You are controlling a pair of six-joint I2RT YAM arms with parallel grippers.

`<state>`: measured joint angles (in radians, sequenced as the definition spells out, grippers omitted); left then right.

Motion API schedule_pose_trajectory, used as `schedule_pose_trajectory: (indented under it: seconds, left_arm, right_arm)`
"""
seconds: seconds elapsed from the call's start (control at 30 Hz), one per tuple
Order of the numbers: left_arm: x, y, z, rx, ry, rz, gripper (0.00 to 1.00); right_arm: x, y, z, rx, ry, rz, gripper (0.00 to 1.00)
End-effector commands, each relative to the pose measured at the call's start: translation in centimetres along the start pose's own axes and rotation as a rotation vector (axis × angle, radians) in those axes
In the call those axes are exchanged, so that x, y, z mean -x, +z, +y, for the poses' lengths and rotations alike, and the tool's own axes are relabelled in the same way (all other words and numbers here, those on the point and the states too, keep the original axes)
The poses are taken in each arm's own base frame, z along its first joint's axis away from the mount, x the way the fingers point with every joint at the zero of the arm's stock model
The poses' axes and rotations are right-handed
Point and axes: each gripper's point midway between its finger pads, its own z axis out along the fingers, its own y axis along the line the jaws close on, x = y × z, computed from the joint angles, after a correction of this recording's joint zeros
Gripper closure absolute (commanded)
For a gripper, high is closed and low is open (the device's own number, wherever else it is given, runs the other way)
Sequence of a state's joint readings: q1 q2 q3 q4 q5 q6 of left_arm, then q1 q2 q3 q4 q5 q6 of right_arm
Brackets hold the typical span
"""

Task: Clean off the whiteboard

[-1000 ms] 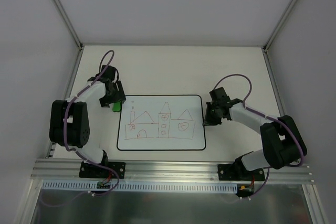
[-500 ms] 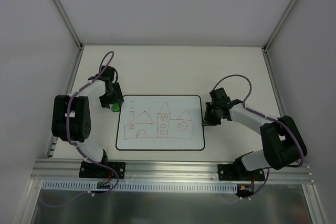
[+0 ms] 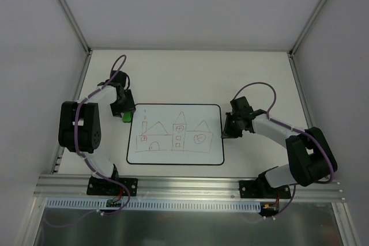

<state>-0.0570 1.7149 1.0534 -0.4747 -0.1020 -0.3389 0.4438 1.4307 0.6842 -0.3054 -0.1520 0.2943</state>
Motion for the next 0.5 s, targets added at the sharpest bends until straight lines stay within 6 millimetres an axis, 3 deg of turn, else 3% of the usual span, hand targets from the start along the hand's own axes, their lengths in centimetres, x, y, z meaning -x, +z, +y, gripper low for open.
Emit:
schedule_pose_trajectory:
  seconds: [0.0,0.33,0.47]
  left_arm:
    - [1.7,-0.3,-0.1,-0.004,0.027,-0.036,0.44]
    - [0.6,0.2,-0.4,-0.023,0.019,0.001,0.62]
    - [-0.1,0.2,-0.3,-0.025,-0.001,0.012,0.62]
  right_arm:
    - [-1.7,0.3,-1.1,-0.037,-0.013,0.047,0.92]
    - [-1.6,0.3,-1.1,-0.035,-0.012,0.046,0.92]
    - [-1.7,0.4,-1.1,-0.038,-0.011,0.051,0.92]
